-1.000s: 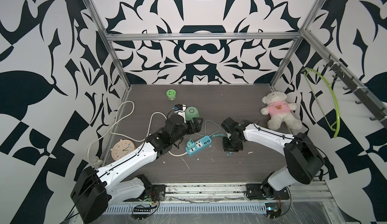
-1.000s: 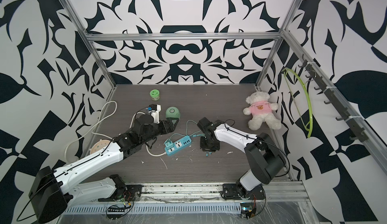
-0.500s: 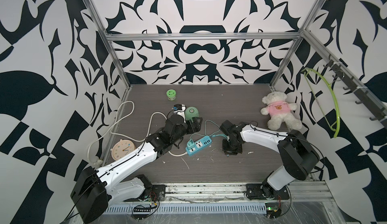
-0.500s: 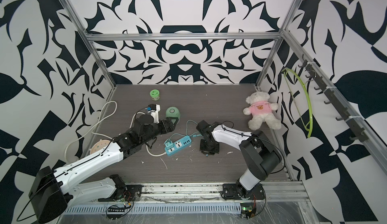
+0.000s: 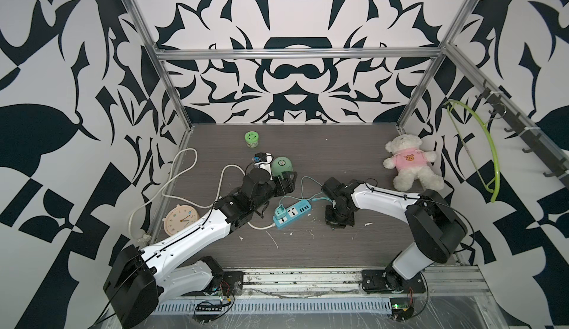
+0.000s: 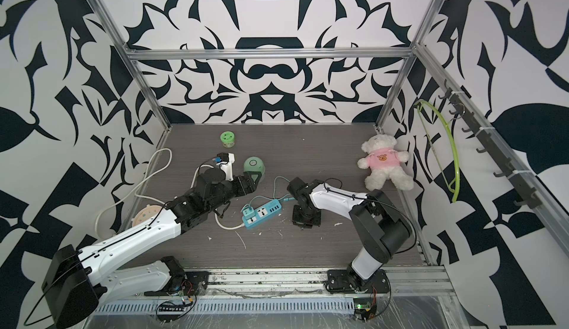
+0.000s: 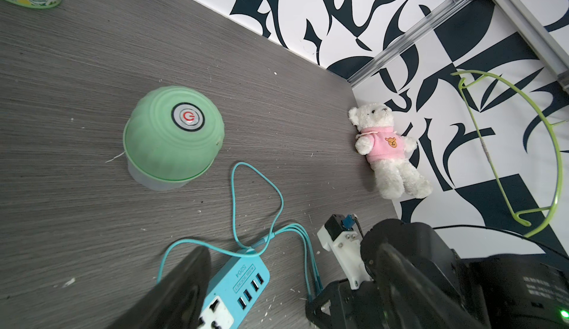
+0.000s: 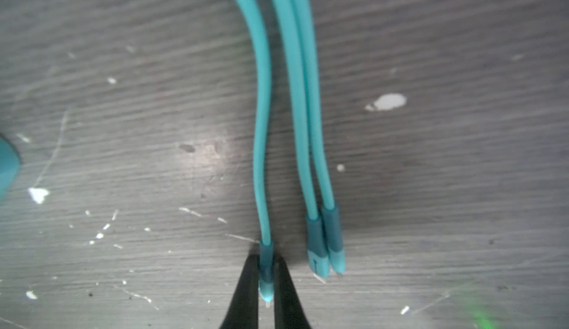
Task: Charge the cordless meat grinders
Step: Pick up the charging cable from the center of the board.
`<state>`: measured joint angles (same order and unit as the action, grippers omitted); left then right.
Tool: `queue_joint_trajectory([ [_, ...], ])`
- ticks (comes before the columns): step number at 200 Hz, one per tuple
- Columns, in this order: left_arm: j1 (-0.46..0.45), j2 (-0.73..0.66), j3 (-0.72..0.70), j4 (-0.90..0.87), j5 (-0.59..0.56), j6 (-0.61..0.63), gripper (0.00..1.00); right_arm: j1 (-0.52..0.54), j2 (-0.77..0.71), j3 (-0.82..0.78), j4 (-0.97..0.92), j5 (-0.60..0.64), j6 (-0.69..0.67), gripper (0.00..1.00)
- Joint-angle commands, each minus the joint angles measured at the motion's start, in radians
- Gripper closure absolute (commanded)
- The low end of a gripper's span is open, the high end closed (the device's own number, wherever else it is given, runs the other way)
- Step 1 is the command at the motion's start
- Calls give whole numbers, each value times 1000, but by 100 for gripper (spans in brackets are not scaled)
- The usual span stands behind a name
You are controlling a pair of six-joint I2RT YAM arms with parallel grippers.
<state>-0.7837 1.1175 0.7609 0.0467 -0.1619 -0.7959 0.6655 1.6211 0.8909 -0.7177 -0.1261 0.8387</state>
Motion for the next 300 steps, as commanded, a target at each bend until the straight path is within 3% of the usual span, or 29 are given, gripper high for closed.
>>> queue_joint_trajectory([
  [1,2,-24,12,-11,-17,0,12,12,33,-17,-8,11,19,97],
  [34,4,-29,13,-12,-21,10,12,11,-12,-22,10,12,27,100],
  [89,4,40,55,46,1,77,11,-45,-212,32,-55,-9,21,100],
  [105,4,89,106,12,15,-27,12,-63,-294,33,-66,1,-4,100],
  [116,4,134,168,-61,30,-164,13,-77,-344,33,-66,2,-16,100],
  [138,4,263,320,-210,137,-345,12,-106,-408,49,-59,-48,-57,100],
  [186,-1,456,446,-221,359,-652,12,-120,-443,114,-42,-135,-178,100],
  [235,-37,540,530,-251,422,-729,14,-121,-432,192,-46,-203,-274,100],
  [253,-38,548,515,-228,433,-758,23,-121,-431,202,-43,-218,-288,100],
  [300,-45,561,509,-199,455,-774,35,-121,-411,224,-17,-259,-305,100],
])
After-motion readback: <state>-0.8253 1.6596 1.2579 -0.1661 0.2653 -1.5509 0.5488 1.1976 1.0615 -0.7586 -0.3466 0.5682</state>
